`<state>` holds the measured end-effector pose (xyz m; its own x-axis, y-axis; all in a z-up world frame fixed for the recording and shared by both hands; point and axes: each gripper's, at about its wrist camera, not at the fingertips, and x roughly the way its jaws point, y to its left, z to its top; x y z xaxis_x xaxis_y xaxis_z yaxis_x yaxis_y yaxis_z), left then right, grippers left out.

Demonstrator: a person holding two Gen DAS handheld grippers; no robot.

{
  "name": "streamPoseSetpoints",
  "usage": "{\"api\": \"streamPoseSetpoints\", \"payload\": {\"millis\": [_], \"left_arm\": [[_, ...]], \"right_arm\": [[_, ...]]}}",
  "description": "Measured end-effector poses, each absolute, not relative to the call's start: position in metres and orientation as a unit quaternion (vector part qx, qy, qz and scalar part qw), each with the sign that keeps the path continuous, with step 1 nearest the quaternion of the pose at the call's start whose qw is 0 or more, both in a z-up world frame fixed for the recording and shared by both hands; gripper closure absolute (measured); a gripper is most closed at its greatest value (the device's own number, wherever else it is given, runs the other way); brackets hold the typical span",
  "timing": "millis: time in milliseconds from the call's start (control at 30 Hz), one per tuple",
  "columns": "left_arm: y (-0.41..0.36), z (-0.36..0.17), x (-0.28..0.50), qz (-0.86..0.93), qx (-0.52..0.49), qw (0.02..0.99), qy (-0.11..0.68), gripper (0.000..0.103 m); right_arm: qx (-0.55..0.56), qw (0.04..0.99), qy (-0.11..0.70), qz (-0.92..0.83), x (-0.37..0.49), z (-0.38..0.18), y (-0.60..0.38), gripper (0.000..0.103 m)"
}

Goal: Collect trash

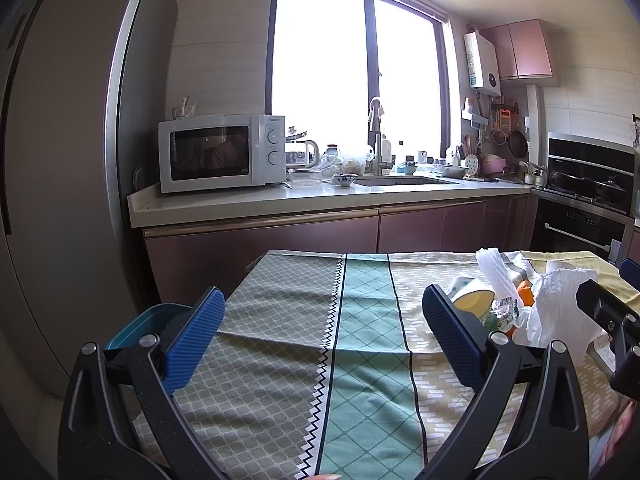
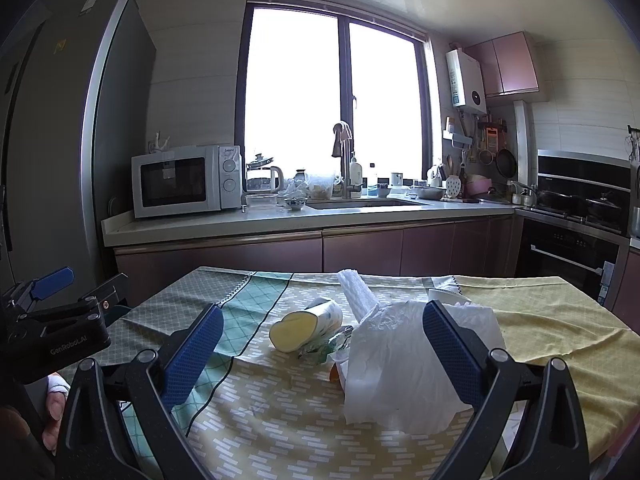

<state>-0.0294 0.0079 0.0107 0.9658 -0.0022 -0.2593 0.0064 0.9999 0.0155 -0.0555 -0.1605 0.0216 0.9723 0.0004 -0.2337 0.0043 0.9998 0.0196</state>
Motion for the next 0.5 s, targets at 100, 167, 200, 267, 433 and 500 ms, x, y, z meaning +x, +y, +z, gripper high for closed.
{"api": "streamPoseSetpoints", "payload": {"millis": [100, 167, 200, 267, 433, 500], "left_arm": [[0.0084, 0.0096, -0.0307, -0.002, 0.009, 0.992, 0.129, 0.006], [0.0082, 0.0093, -0.0306, -0.002, 0.009, 0.992, 0.129, 0.006], [0.0081, 0.0092, -0.0307, -0.002, 0.009, 0.992, 0.129, 0.006], [0.0080, 0.0093, -0.0307, -0.002, 0.010, 0.992, 0.129, 0.006], [0.0080, 0.0092, -0.0311, -0.003, 0.010, 0.992, 0.128, 0.006], [0.0085, 0.0093, -0.0312, -0.003, 0.009, 0.992, 0.129, 0.006]], "right_arm": [[0.010, 0.993, 0.118, 0.000, -0.0552, 0.0217, -0.1597, 0.006], [0.010, 0.993, 0.117, 0.000, -0.0556, 0.0217, -0.1600, 0.006], [0.010, 0.993, 0.117, 0.000, -0.0554, 0.0218, -0.1595, 0.006], [0.010, 0.993, 0.116, 0.000, -0.0554, 0.0212, -0.1604, 0.006], [0.011, 0.993, 0.116, 0.001, -0.0555, 0.0204, -0.1601, 0.006], [0.011, 0.993, 0.116, 0.000, -0.0561, 0.0206, -0.1605, 0.006]]}}
